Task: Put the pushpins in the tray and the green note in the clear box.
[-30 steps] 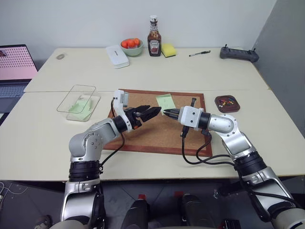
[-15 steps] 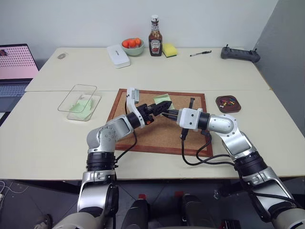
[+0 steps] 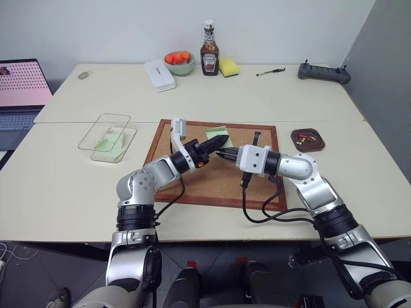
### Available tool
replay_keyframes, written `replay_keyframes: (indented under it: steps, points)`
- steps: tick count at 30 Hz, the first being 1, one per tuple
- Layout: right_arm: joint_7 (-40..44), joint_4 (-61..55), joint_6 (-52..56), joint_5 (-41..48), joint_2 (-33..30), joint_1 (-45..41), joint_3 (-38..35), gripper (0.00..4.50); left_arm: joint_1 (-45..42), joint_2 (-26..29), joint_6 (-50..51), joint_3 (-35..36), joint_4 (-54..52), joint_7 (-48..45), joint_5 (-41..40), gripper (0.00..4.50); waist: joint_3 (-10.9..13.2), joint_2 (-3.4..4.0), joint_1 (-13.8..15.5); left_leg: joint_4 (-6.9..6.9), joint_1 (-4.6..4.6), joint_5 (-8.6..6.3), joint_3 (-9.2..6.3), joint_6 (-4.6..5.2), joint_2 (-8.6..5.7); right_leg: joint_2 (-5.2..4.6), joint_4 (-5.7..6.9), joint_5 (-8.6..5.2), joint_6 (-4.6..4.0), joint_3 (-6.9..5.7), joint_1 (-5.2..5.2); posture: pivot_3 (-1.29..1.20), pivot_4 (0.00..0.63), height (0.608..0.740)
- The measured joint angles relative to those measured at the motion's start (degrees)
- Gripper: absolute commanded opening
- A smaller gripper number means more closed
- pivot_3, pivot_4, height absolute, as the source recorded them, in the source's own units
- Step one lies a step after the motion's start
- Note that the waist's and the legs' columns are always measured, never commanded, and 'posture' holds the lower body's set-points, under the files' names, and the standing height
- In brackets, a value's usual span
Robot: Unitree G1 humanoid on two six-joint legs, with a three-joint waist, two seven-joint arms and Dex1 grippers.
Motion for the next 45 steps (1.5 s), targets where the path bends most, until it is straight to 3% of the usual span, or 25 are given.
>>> replay_keyframes:
  steps: [5, 18, 28, 45]
  points:
    - [-0.26, -0.68, 1.16, 0.26, 0.25, 0.12, -0.23, 0.00, 0.10, 0.05, 0.09, 0.36, 0.00, 0.00, -1.01, 0.01, 0.00, 0.00, 0.00, 0.00, 0.00, 0.00, 0.00, 0.00, 0.00, 0.00, 0.00, 0.00, 0.00, 0.00, 0.00, 0.00, 0.150, 0.740]
    - [-2.42, -2.70, 3.51, 3.34, 1.24, 0.87, -2.36, 0.00, 1.29, 0.54, 0.80, 0.48, -0.11, -0.13, -1.72, 0.01, 0.00, 0.00, 0.02, 0.00, 0.00, 0.00, 0.00, 0.00, 0.00, 0.00, 0.00, 0.00, 0.00, 0.01, 0.00, 0.00, 0.150, 0.740]
    - [-8.04, -9.32, 15.57, 10.34, 6.55, 3.44, -7.45, 0.00, 2.95, 0.22, -0.36, -1.26, -0.82, -0.01, -1.10, 0.01, 0.00, 0.00, 0.11, 0.00, 0.00, 0.00, 0.00, 0.00, 0.00, -0.01, 0.00, 0.00, -0.01, 0.02, 0.00, 0.00, 0.150, 0.740]
    - [-11.47, -16.89, 28.19, 15.31, 4.36, 8.09, -13.06, 0.00, 3.80, 1.91, -2.05, -0.93, -2.11, 1.27, -0.82, 0.01, 0.00, 0.00, 0.15, 0.00, -0.02, -0.01, 0.01, 0.02, -0.02, -0.01, 0.00, 0.00, -0.01, 0.01, 0.00, 0.00, 0.150, 0.740]
